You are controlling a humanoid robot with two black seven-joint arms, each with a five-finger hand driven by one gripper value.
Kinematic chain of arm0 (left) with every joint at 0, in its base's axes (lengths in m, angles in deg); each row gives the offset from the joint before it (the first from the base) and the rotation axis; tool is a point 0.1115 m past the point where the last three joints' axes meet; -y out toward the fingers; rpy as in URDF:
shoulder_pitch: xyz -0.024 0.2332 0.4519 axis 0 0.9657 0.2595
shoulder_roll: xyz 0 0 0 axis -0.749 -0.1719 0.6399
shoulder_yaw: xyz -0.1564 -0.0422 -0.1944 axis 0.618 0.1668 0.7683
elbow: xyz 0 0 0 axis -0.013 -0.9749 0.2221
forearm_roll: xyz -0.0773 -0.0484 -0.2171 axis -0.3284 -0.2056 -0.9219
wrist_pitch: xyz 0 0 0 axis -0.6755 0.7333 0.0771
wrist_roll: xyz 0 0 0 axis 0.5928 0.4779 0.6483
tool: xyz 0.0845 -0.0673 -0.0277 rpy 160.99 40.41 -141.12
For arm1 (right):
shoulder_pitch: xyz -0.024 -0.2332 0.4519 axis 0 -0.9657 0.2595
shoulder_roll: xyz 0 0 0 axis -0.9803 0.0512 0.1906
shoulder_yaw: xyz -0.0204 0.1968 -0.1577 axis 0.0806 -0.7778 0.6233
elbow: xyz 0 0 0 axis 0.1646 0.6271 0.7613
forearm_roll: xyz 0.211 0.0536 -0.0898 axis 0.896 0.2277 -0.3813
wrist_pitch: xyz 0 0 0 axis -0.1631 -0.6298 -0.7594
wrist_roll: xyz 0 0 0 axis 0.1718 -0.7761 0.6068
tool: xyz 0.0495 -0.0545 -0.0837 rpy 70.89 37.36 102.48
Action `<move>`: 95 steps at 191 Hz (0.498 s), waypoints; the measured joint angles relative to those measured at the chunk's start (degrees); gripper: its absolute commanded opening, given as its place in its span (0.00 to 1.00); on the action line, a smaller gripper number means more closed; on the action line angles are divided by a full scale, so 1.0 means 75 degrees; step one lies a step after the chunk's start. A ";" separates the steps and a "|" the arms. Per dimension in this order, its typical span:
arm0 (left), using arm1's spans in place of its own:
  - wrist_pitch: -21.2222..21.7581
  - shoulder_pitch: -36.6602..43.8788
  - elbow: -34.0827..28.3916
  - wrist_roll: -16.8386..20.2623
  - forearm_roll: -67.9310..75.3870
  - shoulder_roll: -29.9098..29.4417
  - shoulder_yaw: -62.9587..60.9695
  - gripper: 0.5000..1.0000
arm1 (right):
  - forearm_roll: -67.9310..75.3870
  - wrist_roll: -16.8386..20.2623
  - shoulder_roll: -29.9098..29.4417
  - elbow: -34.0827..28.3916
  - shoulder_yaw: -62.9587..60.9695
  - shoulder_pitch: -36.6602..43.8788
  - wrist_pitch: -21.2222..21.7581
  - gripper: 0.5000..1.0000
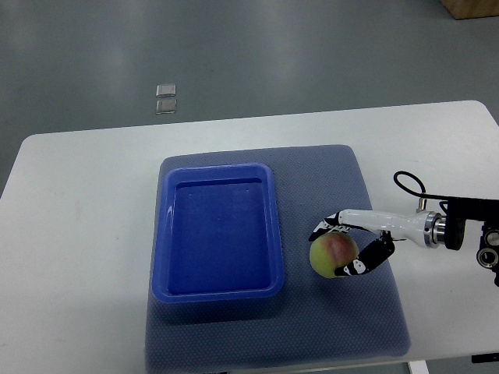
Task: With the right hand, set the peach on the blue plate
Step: 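Lift the peach with the right hand and carry it over the blue tray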
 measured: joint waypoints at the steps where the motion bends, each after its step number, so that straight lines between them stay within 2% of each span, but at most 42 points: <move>1: 0.0000 0.0000 0.0000 0.0000 0.0000 0.0000 0.0000 1.00 | 0.0003 -0.0002 0.0008 -0.0003 -0.0014 0.0008 0.0007 0.04; 22: 0.0000 0.0001 -0.0005 0.0000 0.0000 0.0000 0.0000 1.00 | 0.0087 -0.0030 0.0288 -0.0131 -0.0378 0.0349 0.0374 0.00; 57: 0.0001 -0.0003 -0.0001 0.0000 0.0001 -0.0001 0.0000 1.00 | 0.1472 -0.0048 0.0878 -0.0391 -0.0939 0.1910 0.1241 0.01; 71: 0.0001 -0.0008 0.0008 0.0000 0.0006 0.0000 0.0001 1.00 | 0.2316 -0.0002 0.0895 -0.0344 -0.0937 0.2900 0.1440 0.01; 95: -0.0011 -0.0007 0.0012 0.0000 0.0013 0.0000 -0.0002 1.00 | 0.2672 0.0037 0.0502 0.0041 -0.0645 0.3619 0.1492 0.04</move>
